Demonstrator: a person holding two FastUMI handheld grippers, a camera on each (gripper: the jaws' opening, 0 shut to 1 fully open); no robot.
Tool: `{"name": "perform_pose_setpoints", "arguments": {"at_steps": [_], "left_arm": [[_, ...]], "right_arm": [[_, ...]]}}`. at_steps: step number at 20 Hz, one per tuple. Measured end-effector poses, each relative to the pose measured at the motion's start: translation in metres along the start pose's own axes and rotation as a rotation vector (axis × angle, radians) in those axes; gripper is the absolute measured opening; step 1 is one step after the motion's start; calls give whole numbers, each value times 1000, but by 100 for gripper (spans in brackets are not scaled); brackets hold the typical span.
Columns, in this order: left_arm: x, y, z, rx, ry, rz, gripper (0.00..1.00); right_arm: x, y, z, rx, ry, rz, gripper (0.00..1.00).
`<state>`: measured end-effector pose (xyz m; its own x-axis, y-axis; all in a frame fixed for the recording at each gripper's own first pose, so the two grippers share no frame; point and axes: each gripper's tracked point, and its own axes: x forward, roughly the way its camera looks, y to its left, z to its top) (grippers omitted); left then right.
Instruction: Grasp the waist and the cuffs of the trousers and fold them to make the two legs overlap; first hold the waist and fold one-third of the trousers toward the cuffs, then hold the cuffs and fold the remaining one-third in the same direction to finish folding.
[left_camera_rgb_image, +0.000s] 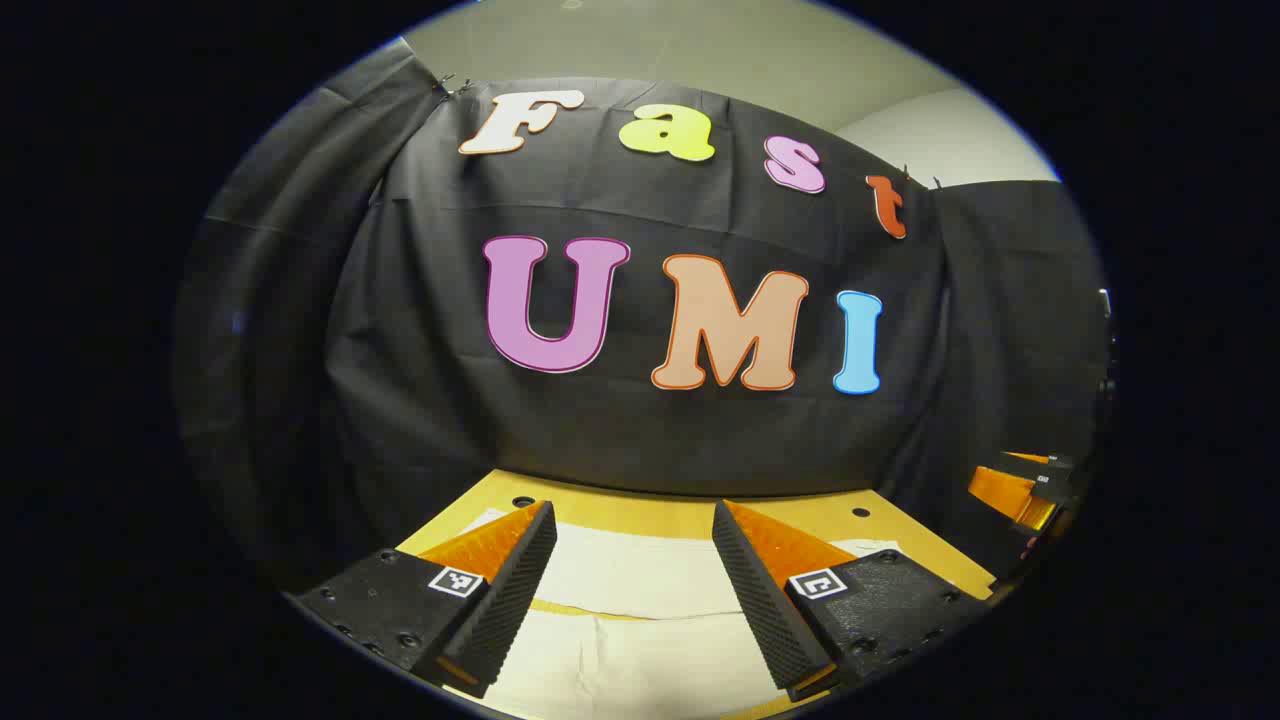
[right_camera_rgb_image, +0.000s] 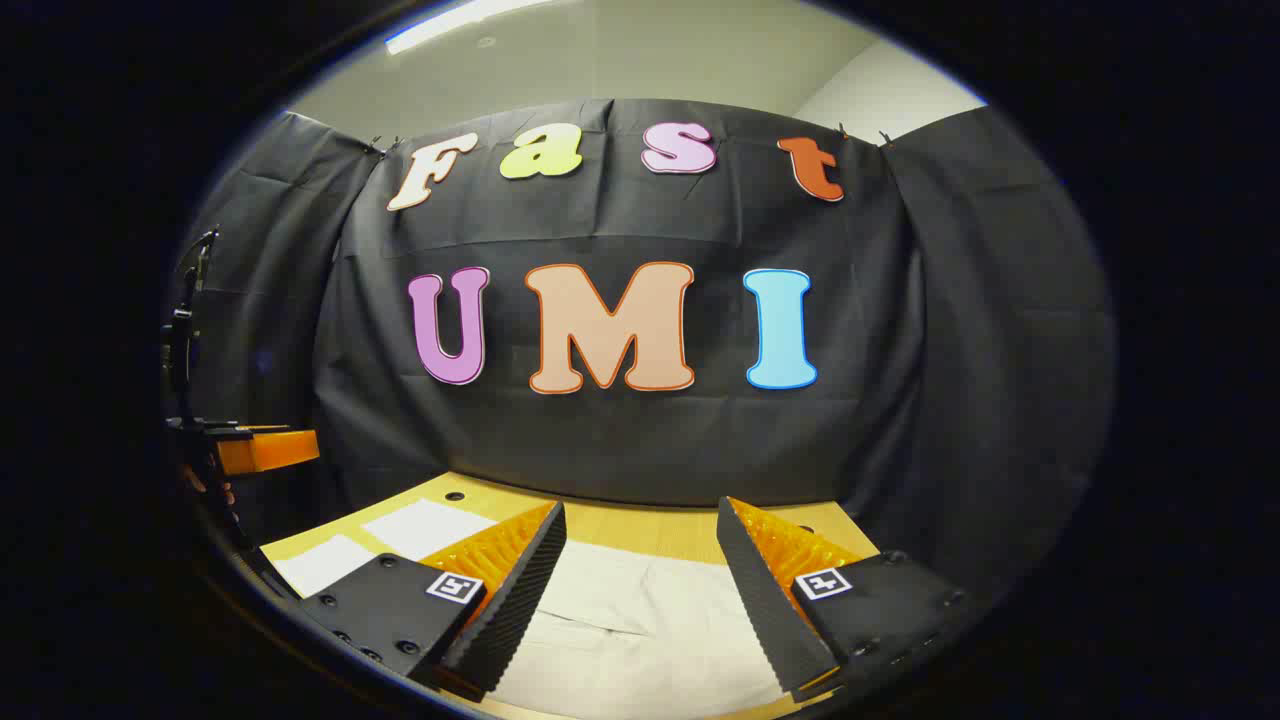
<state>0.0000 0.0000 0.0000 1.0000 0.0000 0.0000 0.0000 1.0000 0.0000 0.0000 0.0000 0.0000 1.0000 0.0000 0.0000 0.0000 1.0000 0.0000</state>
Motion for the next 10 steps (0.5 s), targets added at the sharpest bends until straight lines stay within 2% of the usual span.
{"name": "perform_pose_setpoints", "arguments": {"at_steps": [2, 7, 10], "left_arm": [[2, 1, -5, 8, 15, -2, 92], [6, -1, -11, 13, 30, -8, 97], [7, -4, -14, 4, 33, -17, 92]], "right_arm": [[4, 1, -2, 0, 4, 4, 97], [8, 3, -3, -12, 8, 6, 97], [7, 3, -3, -14, 8, 4, 97]]}}
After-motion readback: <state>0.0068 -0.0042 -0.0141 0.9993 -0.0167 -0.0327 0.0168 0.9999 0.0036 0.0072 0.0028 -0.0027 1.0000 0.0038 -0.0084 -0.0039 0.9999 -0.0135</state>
